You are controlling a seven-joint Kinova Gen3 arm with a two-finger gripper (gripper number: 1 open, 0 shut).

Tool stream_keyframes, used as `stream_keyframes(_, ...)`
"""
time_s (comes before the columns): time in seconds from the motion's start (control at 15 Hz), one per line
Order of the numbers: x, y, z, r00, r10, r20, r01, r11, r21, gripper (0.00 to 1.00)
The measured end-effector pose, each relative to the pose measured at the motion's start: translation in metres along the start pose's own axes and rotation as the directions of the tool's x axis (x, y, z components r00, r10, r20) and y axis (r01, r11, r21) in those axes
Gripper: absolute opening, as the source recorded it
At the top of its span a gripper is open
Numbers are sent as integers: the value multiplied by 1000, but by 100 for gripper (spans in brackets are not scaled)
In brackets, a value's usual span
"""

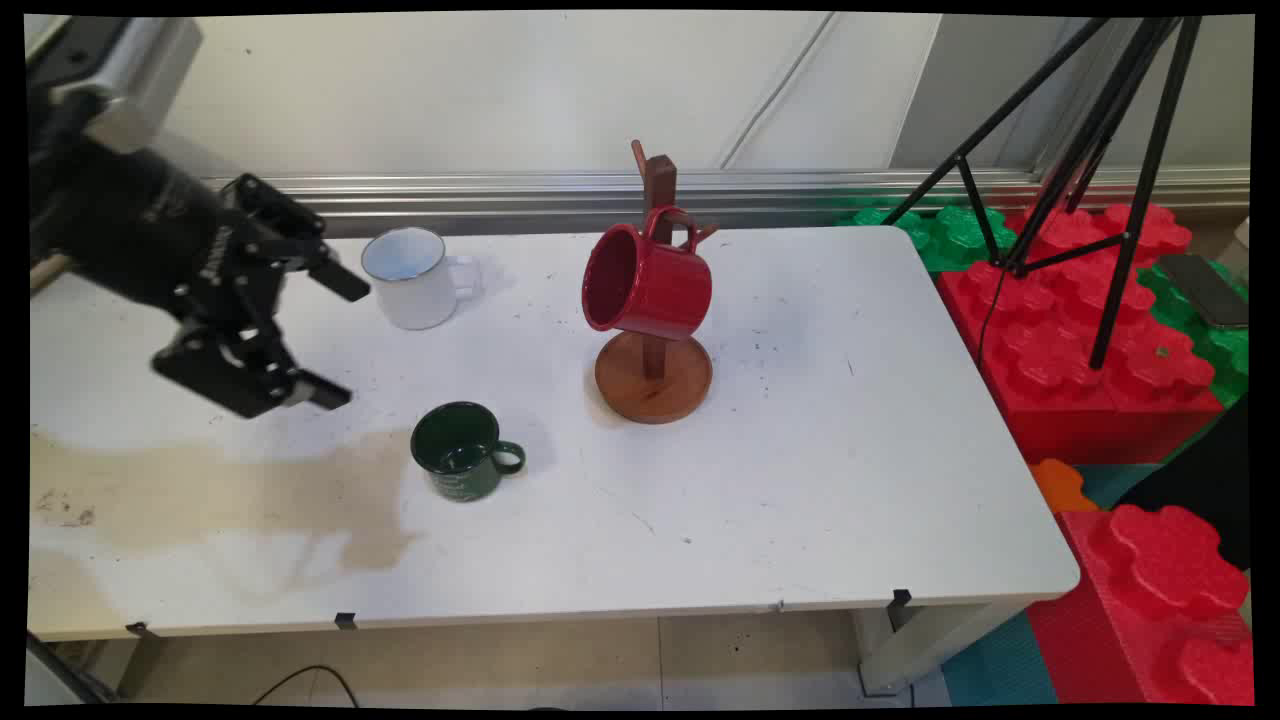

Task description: Pick up the red mug from the rack

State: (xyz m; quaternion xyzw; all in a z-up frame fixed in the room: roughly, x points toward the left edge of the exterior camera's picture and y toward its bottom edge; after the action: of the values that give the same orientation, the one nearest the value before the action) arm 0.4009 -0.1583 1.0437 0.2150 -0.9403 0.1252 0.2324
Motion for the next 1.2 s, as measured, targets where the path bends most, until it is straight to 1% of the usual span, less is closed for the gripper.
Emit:
stream_keyframes(0.27,19,-7,15,997,-55,-53,58,997,52,100)
stream_keyframes(0.33,25,-10,20,995,-71,-73,75,995,65,100)
stream_keyframes(0.4,34,-15,28,990,-91,-107,100,992,81,100)
stream_keyframes(0.47,39,-17,34,986,-105,-128,117,989,87,100)
stream_keyframes(0.6,47,-20,43,978,-133,-161,149,984,93,100)
stream_keyframes(0.73,57,-22,58,964,-177,-196,199,975,95,100)
stream_keyframes(0.87,62,-22,70,952,-220,-211,243,966,89,100)
stream_keyframes(0.93,65,-23,81,942,-253,-218,277,957,84,100)
stream_keyframes(1.07,68,-23,93,931,-286,-225,310,947,80,100)
stream_keyframes(1.13,72,-23,105,920,-314,-233,339,938,74,100)
stream_keyframes(1.2,75,-24,116,913,-330,-241,355,932,69,100)
